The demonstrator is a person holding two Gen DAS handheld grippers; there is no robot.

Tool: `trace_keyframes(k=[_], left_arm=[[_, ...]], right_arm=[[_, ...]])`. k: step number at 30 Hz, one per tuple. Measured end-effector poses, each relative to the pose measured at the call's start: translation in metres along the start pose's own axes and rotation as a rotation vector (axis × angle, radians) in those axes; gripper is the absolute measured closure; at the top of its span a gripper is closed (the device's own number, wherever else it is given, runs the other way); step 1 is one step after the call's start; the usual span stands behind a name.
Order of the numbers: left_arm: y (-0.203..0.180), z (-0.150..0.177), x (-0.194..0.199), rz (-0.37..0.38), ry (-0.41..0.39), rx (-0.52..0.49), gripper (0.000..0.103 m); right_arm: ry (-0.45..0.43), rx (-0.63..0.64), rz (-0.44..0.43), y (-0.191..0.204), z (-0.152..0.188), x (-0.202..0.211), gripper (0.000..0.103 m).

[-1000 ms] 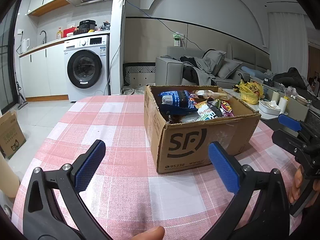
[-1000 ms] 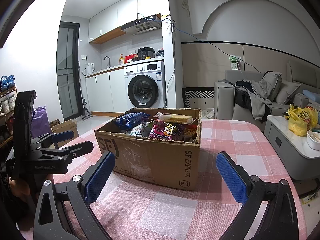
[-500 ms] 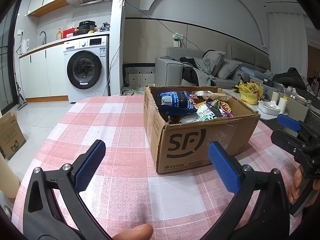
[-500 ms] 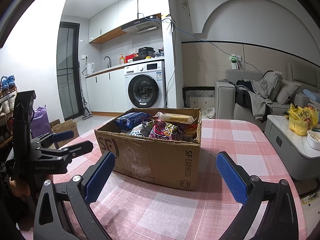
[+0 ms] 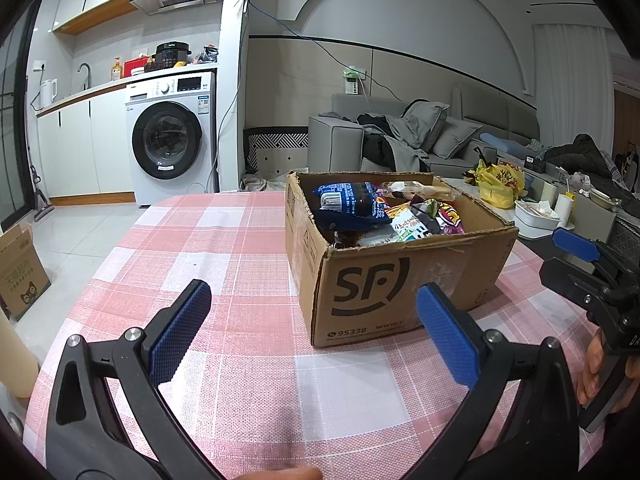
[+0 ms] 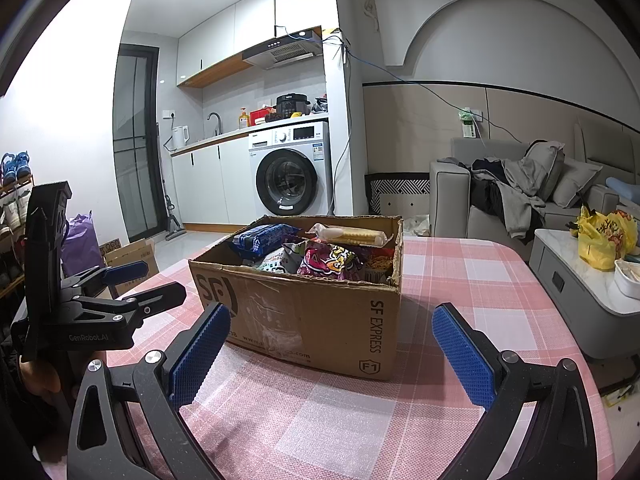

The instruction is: Organize snacks

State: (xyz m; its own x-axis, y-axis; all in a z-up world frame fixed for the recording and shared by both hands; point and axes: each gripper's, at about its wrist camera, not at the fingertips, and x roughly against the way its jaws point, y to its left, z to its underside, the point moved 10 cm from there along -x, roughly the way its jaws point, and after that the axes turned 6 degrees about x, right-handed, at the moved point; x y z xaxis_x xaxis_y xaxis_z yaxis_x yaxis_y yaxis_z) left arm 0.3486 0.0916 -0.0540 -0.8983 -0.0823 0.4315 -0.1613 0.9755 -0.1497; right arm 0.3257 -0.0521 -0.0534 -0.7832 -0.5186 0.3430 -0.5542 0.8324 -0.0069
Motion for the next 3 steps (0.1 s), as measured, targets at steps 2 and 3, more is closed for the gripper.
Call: trace_keyframes(k=[2, 3], left_arm=[[-0.0007, 0.0002, -0.0013, -0.001, 0.000, 0.001, 0.000], [-0.0002, 0.0001, -0.0006, -0.002, 0.000, 0.001, 0.000]], right_arm=[[0.000, 0.000, -0.001, 0.0000, 0.0000, 0.0000, 0.000], [0.000, 0.000, 0.000, 0.0000, 0.0001, -0.0001, 0.000]])
